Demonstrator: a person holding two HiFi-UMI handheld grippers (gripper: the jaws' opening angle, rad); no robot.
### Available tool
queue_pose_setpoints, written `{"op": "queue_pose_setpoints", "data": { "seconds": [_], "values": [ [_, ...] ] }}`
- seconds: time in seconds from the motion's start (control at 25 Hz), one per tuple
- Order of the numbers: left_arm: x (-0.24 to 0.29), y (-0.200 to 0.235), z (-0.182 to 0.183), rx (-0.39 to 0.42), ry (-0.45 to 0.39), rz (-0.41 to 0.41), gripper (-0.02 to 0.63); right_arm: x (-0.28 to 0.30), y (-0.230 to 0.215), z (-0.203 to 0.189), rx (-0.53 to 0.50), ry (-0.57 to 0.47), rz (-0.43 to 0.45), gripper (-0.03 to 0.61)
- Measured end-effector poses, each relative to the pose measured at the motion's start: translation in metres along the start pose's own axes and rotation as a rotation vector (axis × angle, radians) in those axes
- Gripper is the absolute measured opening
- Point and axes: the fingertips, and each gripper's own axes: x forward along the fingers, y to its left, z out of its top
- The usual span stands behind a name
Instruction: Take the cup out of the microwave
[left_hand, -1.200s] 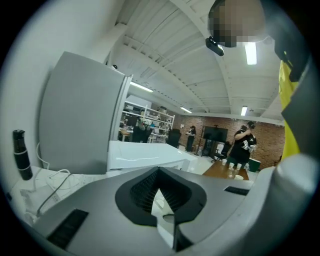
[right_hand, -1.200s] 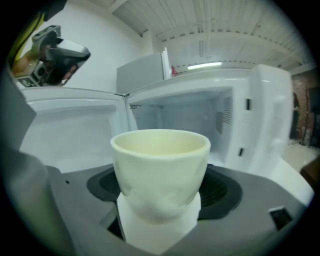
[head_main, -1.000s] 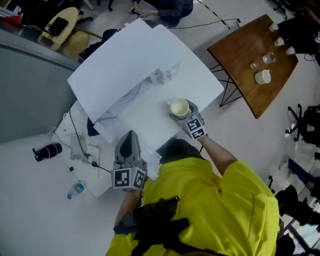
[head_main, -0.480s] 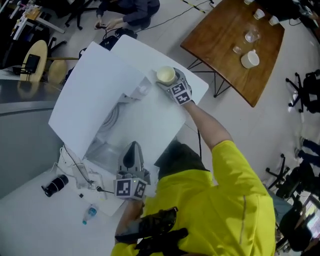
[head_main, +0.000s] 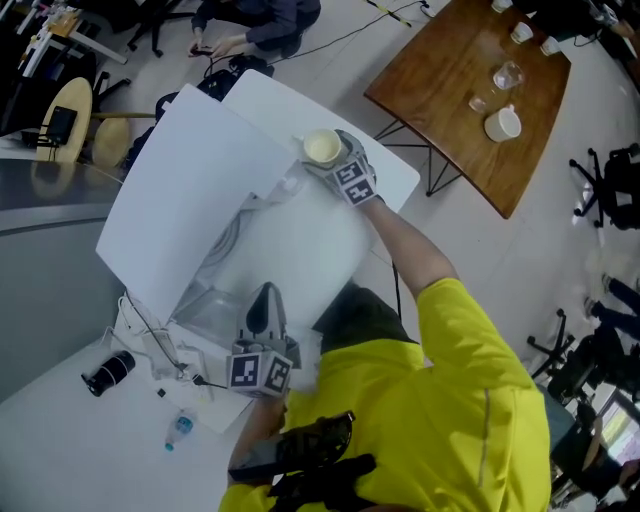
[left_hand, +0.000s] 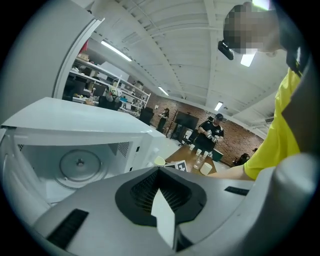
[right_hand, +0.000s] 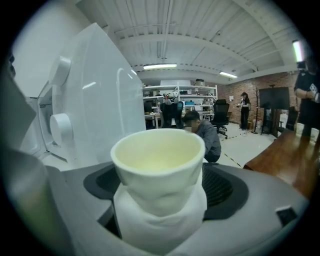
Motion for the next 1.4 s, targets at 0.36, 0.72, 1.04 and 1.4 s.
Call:
{"op": "queue_pose_setpoints", "data": {
  "seconds": [0.36, 0.72, 1.04, 1.4],
  "values": [
    [-0.025, -0.015, 0.018, -0.02, -0.096, -0.02, -0.003, -0.205, 0.103, 0.038, 0.129, -0.084, 0.125, 0.509],
    [-0.159, 0.035, 0.07, -0.057, -0.361, 0.218, -0.003, -0.281, 0.288, 0.216, 0.03, -0.294, 0.412, 0.08],
    [-0.307, 0.113, 0.037, -0.105, -0.424, 0.53, -0.003, -0.296, 0.375, 0.236, -0.034, -0.272, 0.498, 0.003],
    [-0.337, 0.123, 0.029, -0.098, -0.425, 0.523, -0.003, -0.299, 0.406, 0.222, 0.009, -0.23, 0.502, 0.003]
  ]
}}
